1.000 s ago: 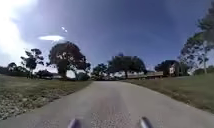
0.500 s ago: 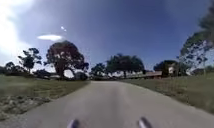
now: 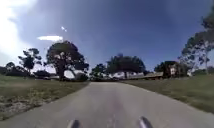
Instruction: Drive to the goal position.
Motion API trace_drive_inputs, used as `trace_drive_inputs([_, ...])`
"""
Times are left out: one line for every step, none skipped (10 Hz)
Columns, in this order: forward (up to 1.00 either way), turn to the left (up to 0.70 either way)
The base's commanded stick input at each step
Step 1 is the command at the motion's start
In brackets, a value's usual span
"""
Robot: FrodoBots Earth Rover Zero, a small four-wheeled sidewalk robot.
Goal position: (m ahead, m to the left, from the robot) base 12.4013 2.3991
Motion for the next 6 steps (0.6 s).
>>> trace_drive_inputs([0.7,0.35])
trace_drive_inputs([0.7,0.26])
trace_drive_inputs([0.7,0.04])
trace_drive_inputs([0.7,0.0])
trace_drive_inputs([0.7,0.0])
trace_drive_inputs([0.7,0.0])
